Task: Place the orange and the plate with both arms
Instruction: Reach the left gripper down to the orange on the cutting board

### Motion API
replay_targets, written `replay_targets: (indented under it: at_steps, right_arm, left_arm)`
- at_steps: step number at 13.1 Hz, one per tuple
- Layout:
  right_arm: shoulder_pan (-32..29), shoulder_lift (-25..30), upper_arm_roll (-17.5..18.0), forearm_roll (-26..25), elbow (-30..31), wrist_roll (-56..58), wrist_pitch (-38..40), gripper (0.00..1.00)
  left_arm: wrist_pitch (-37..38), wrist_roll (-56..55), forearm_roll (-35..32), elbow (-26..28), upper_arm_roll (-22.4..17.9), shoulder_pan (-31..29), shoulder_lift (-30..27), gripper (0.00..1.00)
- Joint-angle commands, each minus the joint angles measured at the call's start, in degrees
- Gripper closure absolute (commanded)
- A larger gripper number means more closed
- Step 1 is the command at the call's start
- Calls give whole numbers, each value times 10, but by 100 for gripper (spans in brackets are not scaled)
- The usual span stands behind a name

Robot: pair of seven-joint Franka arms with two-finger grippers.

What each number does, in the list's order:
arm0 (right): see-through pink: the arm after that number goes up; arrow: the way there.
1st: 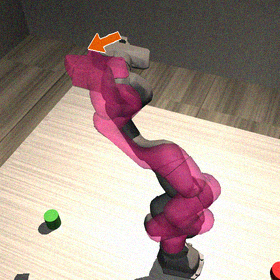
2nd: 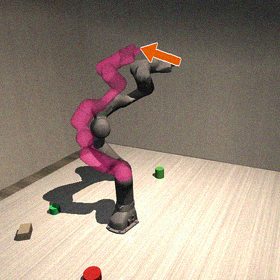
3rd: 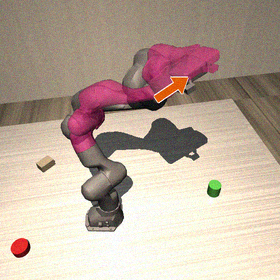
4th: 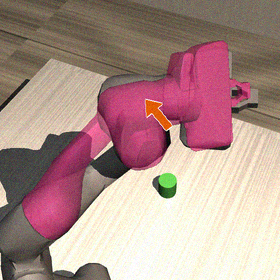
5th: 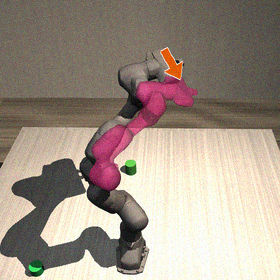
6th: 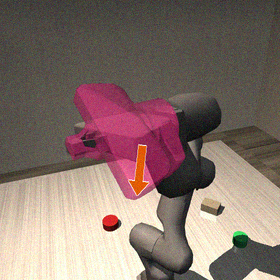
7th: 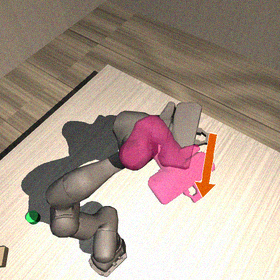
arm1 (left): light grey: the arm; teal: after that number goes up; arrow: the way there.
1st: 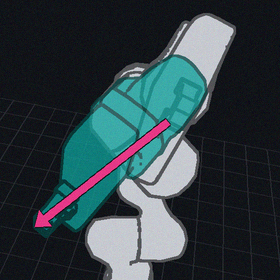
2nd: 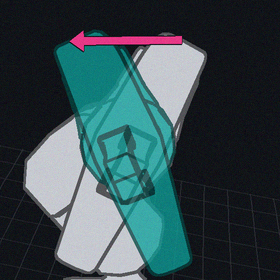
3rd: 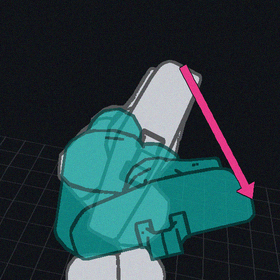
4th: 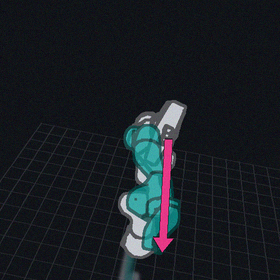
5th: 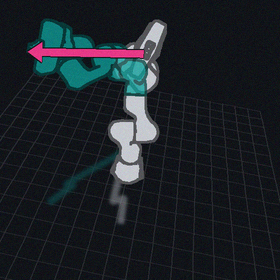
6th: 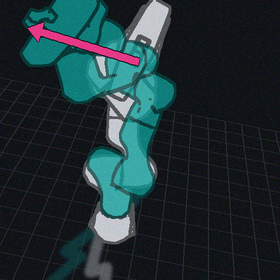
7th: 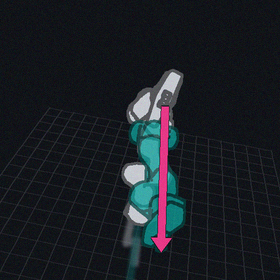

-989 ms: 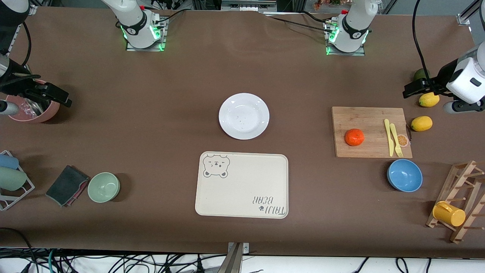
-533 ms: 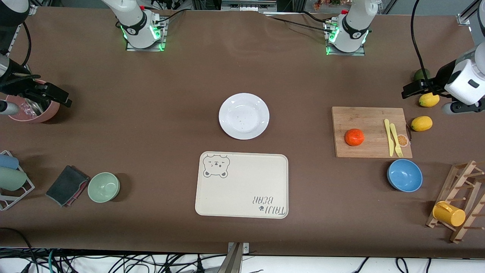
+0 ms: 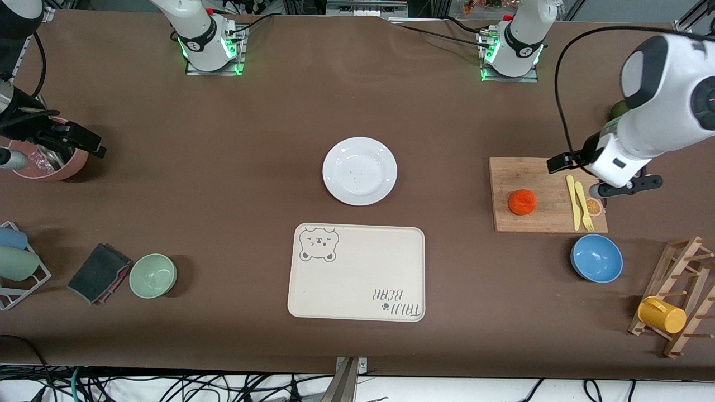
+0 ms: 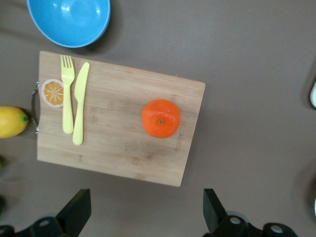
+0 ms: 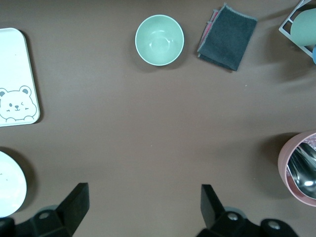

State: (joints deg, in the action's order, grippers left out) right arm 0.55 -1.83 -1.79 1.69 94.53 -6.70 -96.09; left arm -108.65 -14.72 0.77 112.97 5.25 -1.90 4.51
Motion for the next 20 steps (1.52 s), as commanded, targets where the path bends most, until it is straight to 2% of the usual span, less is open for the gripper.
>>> replay_targets:
  at_steps: [1,13,18,19,20]
  right_arm:
    - [1,4,-2,9,2,6,-1,0]
    - [1,4,-2,9,2,6,-1,0]
    - [0,4,-2,9,2,6,0,0]
    - [0,4,-2,9,2,6,0,0]
    - [1,4,-2,9,2,6,0,0]
  left_arm:
    - [-87,-7,1,62,-2,1,14,0]
    - [-248,-21,1,68,2,1,158,0]
    - [-261,-21,2,78,3,1,174,0]
    - [-261,-21,2,81,3,-1,175,14]
    - [-259,-20,2,84,3,-1,175,51]
